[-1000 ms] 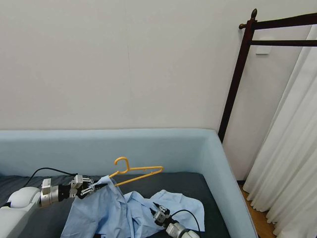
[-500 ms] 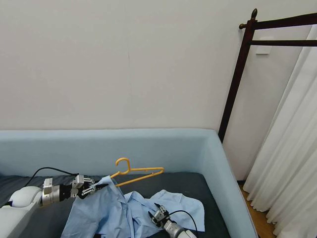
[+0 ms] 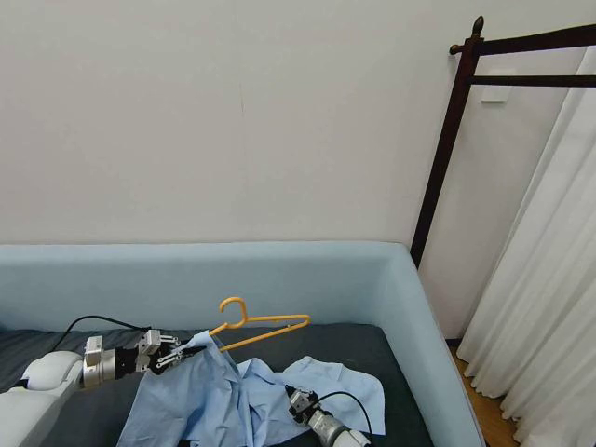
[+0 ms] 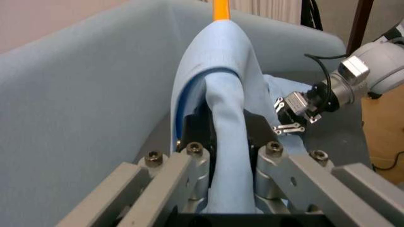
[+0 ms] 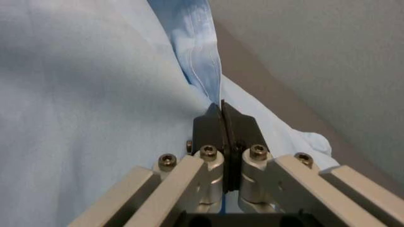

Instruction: Pick up the clothes from the sofa and hang them on the clothes hanger.

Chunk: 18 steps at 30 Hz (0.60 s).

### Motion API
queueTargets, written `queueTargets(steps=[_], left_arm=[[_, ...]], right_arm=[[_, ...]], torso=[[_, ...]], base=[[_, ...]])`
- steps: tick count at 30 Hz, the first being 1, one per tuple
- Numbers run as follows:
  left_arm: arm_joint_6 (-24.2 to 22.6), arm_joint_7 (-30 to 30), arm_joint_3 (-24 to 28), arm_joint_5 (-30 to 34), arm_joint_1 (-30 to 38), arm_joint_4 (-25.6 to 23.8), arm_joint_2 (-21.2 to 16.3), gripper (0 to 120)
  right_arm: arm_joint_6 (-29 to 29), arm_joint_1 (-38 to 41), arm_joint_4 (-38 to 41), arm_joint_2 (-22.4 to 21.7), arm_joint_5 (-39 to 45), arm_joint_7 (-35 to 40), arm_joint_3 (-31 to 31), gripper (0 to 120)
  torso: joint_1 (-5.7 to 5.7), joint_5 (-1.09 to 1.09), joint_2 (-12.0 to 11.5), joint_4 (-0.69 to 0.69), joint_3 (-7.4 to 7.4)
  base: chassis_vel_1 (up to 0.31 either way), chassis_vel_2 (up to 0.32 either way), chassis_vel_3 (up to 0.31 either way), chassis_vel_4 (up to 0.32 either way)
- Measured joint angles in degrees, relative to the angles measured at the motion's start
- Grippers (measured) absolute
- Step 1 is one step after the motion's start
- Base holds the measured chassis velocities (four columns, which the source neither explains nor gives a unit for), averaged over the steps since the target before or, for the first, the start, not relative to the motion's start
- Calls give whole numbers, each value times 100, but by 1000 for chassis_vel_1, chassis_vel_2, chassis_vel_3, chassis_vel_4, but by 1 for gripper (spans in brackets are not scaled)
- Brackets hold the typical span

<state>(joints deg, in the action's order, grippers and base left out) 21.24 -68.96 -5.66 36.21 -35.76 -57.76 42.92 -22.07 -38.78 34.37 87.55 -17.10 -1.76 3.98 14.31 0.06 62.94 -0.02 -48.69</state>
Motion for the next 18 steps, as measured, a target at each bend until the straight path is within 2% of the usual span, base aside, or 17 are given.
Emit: queueTargets(steps=[9,13,15,18], left_arm=[[23,-17,0,-10,1,32,35,7],[58,-20,0,-2,2,62,46,7],[63,-21,0,3,2,65,46,7],[142,-105,26,144,13,135,53,7]], right_arm=[[-11,-115,419,-181,245,-2,17,0],[64,-295,1022,-524,612,-11,161,0],[83,-318,1087,-559,652,-11,175,0],[269,-543,1680,-888,1029,20,237,0]], torso=[[0,0,0,0,0],[0,1,0,1,0],[0,0,0,0,0],[0,1,0,-1,0]], base=[[0,0,0,0],[0,0,0,0],[0,0,0,0],[0,0,0,0]])
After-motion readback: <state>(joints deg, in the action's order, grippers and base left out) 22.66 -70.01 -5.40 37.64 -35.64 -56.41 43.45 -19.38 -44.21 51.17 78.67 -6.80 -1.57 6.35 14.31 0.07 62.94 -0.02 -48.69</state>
